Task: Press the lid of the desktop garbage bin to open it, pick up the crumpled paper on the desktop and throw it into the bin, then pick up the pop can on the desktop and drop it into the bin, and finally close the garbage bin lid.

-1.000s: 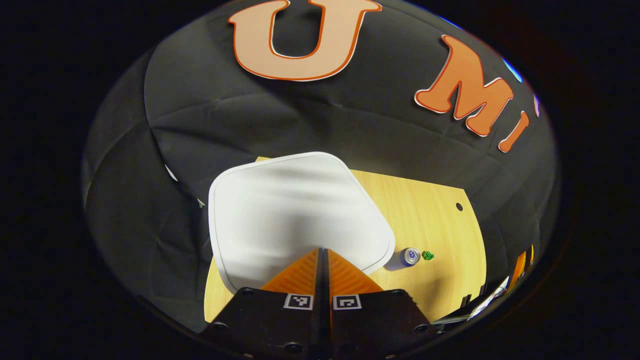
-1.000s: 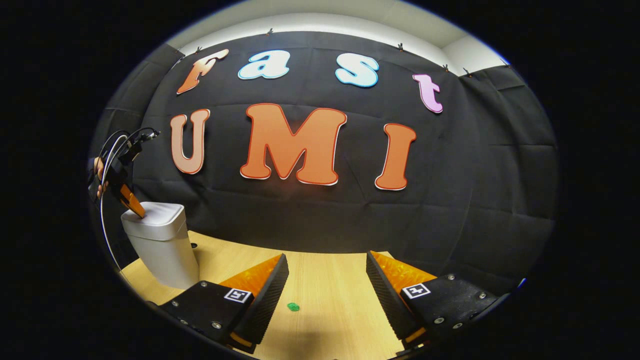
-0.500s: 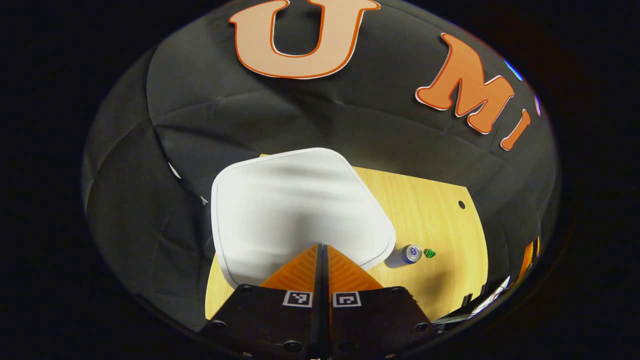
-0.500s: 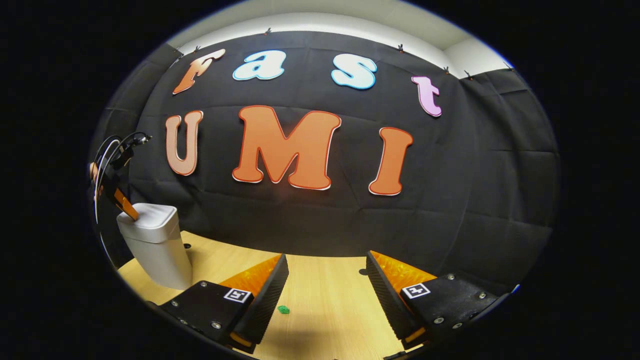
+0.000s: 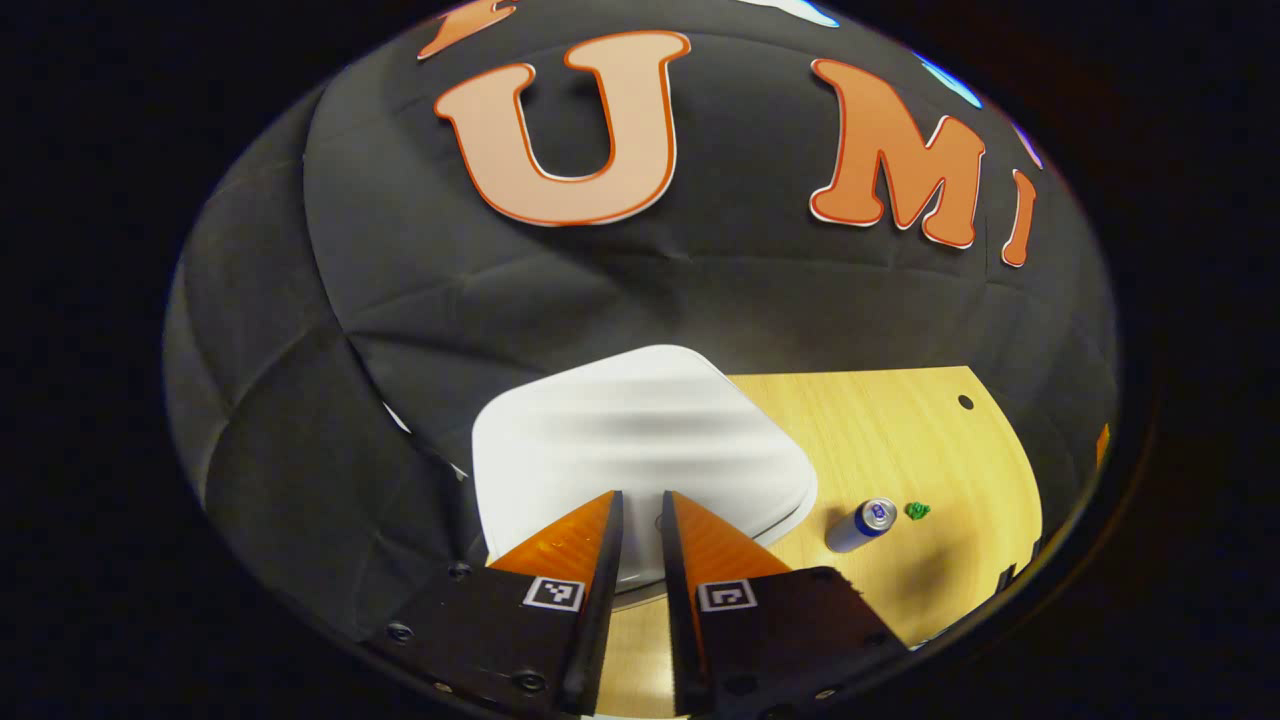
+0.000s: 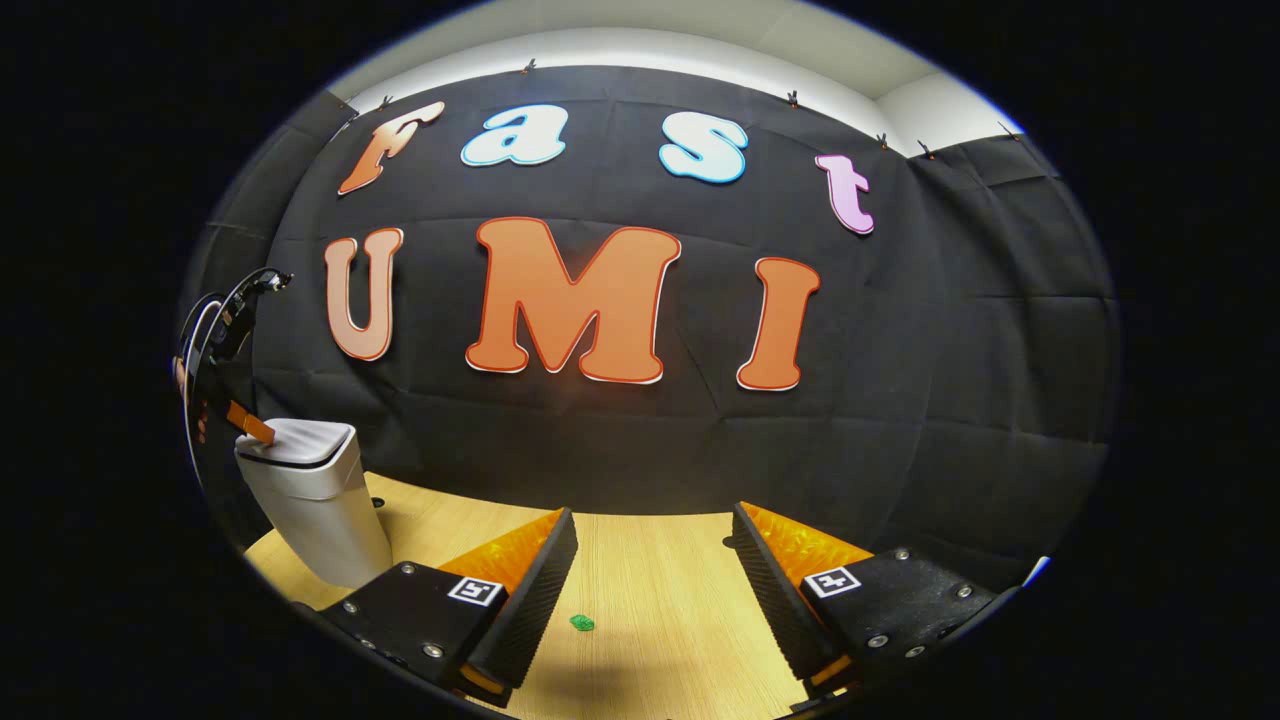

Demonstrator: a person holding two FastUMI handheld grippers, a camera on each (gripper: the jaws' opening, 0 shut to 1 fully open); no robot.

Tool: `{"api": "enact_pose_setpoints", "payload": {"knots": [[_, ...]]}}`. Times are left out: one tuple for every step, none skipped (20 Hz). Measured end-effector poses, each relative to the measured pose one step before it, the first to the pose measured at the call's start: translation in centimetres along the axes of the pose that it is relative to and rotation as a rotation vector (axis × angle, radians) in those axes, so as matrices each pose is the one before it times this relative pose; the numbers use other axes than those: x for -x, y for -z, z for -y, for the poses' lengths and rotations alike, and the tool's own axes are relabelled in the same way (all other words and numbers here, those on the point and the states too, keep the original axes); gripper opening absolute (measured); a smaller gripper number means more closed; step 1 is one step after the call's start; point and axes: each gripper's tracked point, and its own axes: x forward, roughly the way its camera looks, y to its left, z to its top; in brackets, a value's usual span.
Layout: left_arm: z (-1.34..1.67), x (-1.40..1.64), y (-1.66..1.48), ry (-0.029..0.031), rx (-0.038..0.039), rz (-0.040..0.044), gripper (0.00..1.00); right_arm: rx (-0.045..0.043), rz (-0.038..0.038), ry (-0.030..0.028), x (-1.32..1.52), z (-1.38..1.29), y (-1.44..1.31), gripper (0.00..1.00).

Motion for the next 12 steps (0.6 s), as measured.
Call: {"api": "enact_pose_setpoints", "payload": {"knots": [[0.13,0.889,-0.808,-0.0138,0.01579,0.05158,0.31,0.01274,-0.00304,-0.00979,-0.083,0.05,0.117,0.93],[0.146,1.041,-0.957,-0.01393,0.02005,0.04168,0.34,0.00407,-0.00737,-0.01363,0.05,0.124,0.285,0.93],[0.21,0.713,-0.458,-0.00901,0.01882,0.04092,0.42,-0.00394,-0.00425,-0.01207,0.107,0.072,0.131,0.94],[-0.075,0.853,-0.34,-0.01031,0.01453,0.02541,0.44,-0.00597,0.0003,-0.01444,0.208,0.133,-0.002,0.94],[0.272,1.366,-0.338,-0.00344,0.00707,0.0379,0.47,-0.00252,0.00305,-0.01024,0.098,0.089,0.11,0.94],[0.458,1.39,-0.335,-0.00092,0.01018,0.02735,0.55,-0.00112,0.00031,-0.00912,0.131,0.167,0.131,0.94],[0.181,1.275,-0.441,-0.00485,0.0042,0.03246,0.57,-0.00301,-0.00223,-0.01461,0.091,-0.093,0.205,0.94],[-0.085,1.672,-0.639,-0.01444,0.00619,0.03823,0.61,-0.00615,-0.00502,-0.01572,0.028,0.009,0.346,0.93],[0.253,1.657,-0.985,-0.00784,0.00863,0.03804,0.62,-0.0097,-0.00432,-0.01934,0.026,-0.167,0.401,0.93],[0.419,1.857,-0.525,0.00072,0.01272,0.04261,0.64,-0.00971,-0.00067,-0.01647,-0.035,-0.215,0.339,0.94],[0.586,1.731,-0.987,0.00825,0.01659,0.05172,0.65,-0.00756,-0.00435,-0.0138,-0.113,-0.133,0.456,0.94],[0.777,1.676,-1.141,0.01038,0.0149,0.06069,0.72,-0.00699,-0.00503,-0.01616,-0.151,-0.212,0.607,0.94]]}}
